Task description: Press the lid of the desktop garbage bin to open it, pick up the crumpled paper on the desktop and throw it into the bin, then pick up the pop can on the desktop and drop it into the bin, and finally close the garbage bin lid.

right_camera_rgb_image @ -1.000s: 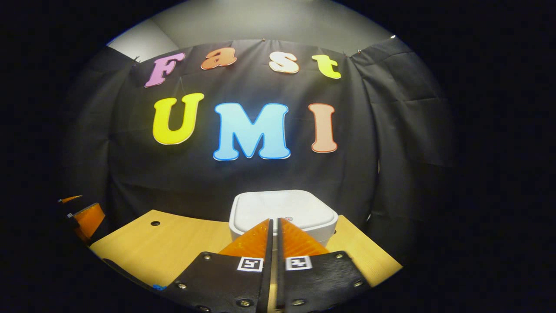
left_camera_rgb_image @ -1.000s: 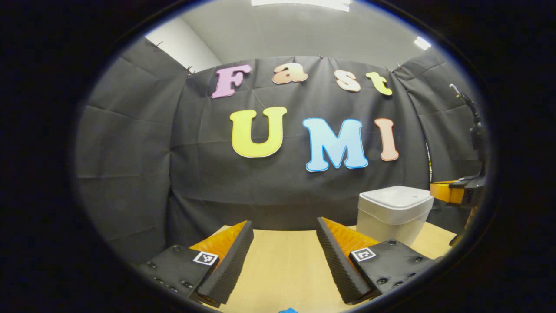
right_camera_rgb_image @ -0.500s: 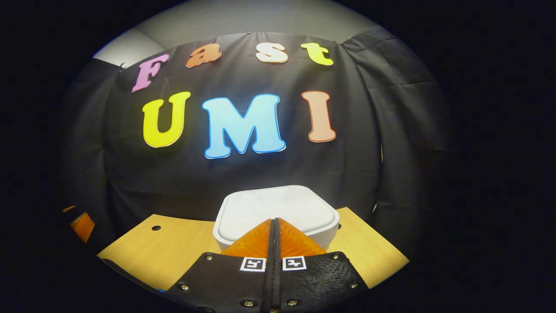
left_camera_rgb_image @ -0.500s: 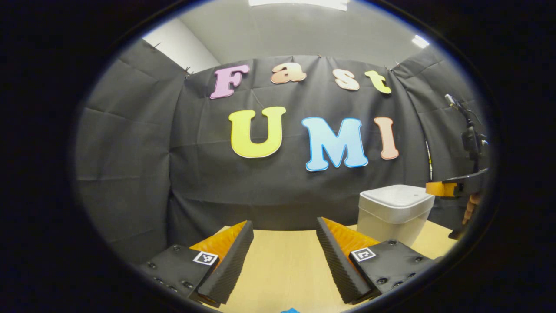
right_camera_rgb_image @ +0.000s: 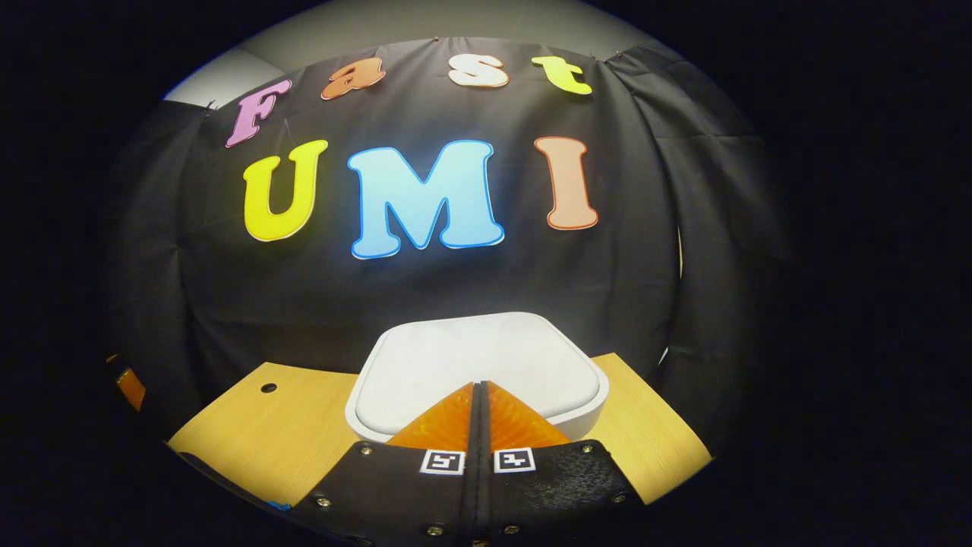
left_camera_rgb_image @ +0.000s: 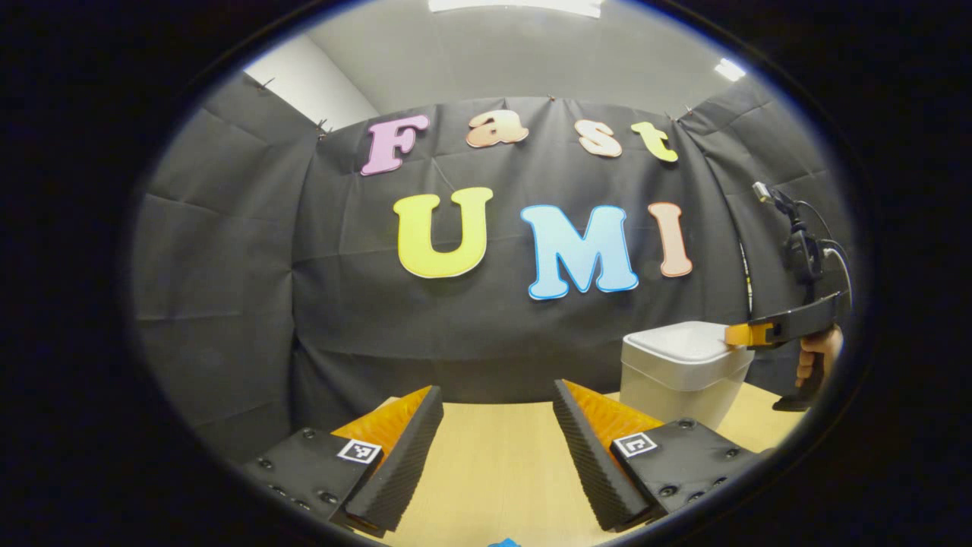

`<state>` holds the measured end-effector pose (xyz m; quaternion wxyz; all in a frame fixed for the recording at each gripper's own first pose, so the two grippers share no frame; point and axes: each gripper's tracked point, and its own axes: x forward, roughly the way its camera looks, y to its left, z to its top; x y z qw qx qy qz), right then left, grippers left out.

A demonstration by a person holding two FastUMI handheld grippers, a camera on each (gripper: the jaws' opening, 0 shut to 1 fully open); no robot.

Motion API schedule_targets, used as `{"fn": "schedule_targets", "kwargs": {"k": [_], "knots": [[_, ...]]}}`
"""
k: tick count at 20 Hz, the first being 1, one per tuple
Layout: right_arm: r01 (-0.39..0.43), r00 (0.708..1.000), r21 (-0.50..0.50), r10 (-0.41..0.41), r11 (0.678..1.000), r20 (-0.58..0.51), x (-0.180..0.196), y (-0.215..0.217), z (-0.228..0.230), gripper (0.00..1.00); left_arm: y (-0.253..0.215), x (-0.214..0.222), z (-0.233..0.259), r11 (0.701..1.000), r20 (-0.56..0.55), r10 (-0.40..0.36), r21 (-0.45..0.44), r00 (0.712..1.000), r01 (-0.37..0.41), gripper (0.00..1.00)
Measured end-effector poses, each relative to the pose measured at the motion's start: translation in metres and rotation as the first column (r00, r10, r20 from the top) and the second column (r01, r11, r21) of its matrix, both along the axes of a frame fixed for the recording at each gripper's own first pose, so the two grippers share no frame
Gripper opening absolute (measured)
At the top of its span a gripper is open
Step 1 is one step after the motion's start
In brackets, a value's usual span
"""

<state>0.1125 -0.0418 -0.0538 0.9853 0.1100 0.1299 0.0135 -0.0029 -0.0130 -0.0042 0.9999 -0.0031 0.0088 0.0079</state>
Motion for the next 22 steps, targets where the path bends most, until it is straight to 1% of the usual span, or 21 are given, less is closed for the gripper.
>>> {"fn": "schedule_targets", "kwargs": {"k": [5,8,10,11,12,13,14,16,17,18,21,22], "knots": [[-0.037,0.999,0.034,0.037,0.999,-0.016,-0.002,0.002,-0.005,0.0,-0.005,0.003,-0.002,1.0,-0.006,-0.002,0.0,1.0,0.002,0.97],[-0.052,0.998,0.071,0.053,0.996,-0.022,-0.003,0.0,-0.005,0.0,-0.013,0.006,-0.005,1.0,-0.013,-0.015,-0.006,1.0,0.015,0.96],[-0.058,0.998,0.073,0.059,0.996,-0.016,-0.002,0.0,-0.004,0.0,-0.018,0.007,-0.003,1.0,-0.008,-0.024,-0.003,1.0,0.024,0.95],[-0.058,0.998,0.068,0.059,0.996,-0.01,-0.002,0.0,-0.006,0.0,-0.02,0.006,-0.001,1.0,-0.003,-0.026,0.0,1.0,0.026,1.0],[-0.056,0.998,0.067,0.056,0.996,-0.007,-0.002,-0.001,-0.003,0.0,-0.02,0.005,0.0,1.0,0.0,-0.027,0.003,1.0,0.027,1.0],[-0.052,0.999,0.065,0.052,0.997,-0.004,-0.002,-0.001,-0.003,0.0,-0.021,0.004,0.001,1.0,0.003,-0.027,0.005,1.0,0.027,0.95],[-0.047,0.999,0.058,0.047,0.997,0.002,-0.001,-0.001,0.0,0.0,-0.021,0.004,0.001,1.0,0.004,-0.028,0.004,1.0,0.028,1.0],[-0.036,0.999,0.037,0.035,0.999,0.032,-0.001,-0.003,0.005,0.0,-0.021,0.0,0.001,1.0,0.006,-0.022,0.005,1.0,0.022,1.0],[-0.035,0.999,0.025,0.035,0.999,0.029,0.001,-0.003,0.005,0.0,-0.019,-0.001,0.003,1.0,0.007,-0.018,0.006,1.0,0.018,1.0],[-0.034,0.999,0.023,0.034,0.999,0.032,0.001,-0.002,0.006,0.0,-0.018,-0.003,0.003,1.0,0.009,-0.014,0.006,1.0,0.014,0.95],[-0.023,0.996,0.035,0.02,0.999,0.089,0.003,-0.005,0.026,0.0,-0.011,-0.005,0.004,1.0,0.008,0.005,0.005,1.0,-0.005,0.95],[-0.019,0.994,0.034,0.015,0.999,0.11,0.004,-0.007,0.035,0.0,-0.01,-0.007,0.003,1.0,0.006,0.01,0.002,1.0,-0.01,1.0]]}}
